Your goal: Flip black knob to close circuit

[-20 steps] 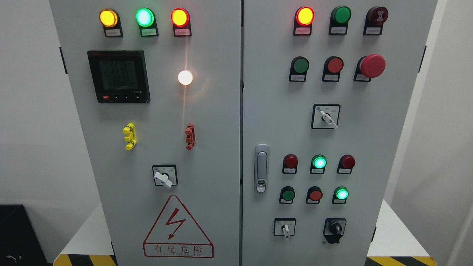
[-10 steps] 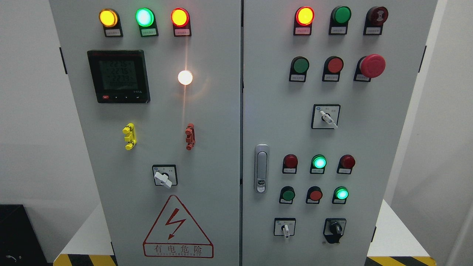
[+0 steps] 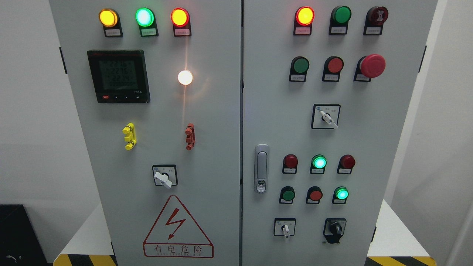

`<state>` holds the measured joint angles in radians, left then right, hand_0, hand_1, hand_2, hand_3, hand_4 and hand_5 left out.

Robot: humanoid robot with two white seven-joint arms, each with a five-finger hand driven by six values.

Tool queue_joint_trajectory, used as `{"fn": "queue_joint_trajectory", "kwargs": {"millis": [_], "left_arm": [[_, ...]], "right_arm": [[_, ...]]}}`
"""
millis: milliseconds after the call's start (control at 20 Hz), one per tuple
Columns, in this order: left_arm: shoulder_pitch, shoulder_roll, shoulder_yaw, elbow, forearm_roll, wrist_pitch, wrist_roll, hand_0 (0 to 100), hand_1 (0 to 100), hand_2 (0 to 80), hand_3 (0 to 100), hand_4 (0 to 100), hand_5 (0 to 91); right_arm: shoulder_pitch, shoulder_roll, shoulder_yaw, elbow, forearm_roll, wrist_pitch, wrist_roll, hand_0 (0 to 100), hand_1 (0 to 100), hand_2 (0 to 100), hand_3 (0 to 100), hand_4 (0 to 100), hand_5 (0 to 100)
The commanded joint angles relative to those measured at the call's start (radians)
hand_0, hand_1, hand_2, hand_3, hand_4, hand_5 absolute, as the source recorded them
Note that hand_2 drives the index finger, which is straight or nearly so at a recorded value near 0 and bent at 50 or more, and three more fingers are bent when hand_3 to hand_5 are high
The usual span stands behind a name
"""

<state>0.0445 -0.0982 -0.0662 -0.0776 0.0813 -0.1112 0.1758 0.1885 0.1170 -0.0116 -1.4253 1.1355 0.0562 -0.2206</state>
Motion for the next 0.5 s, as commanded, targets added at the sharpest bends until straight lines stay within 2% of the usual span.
{"fn": "queue_joint_trajectory", "kwargs": {"millis": [0,150,250,300,450], "left_arm": [[0.000,0.000,0.000,0.001,0.000,-0.001,-0.001,12,56,0.0,0,0,0.0],[0.000,0.000,0.000,-0.001,0.000,-0.001,-0.001,12,56,0.0,0,0,0.0],[0.000,0.000,-0.001,-0.001,0.000,-0.001,-0.001,12,56,0.0,0,0,0.0],[0.000,0.000,0.000,-0.001,0.000,-0.001,-0.001,12,56,0.0,0,0,0.0],[0.000,0.000,0.000,0.001,0.000,-0.001,-0.001,12,56,0.0,0,0,0.0]], "right_arm": [[-0.034,0.003,-0.056,-0.159,0.020,0.002,0.017,0,1,89,100,98,97],[-0.060,0.003,-0.057,-0.175,0.023,0.036,0.035,0,0,89,100,99,98],[-0.083,0.003,-0.056,-0.178,0.026,0.037,0.038,0,0,90,100,99,98],[-0.092,0.003,-0.056,-0.181,0.029,0.040,0.056,0,0,90,100,99,98],[-0.115,0.001,-0.057,-0.188,0.041,0.054,0.070,0,0,90,100,100,99]]}}
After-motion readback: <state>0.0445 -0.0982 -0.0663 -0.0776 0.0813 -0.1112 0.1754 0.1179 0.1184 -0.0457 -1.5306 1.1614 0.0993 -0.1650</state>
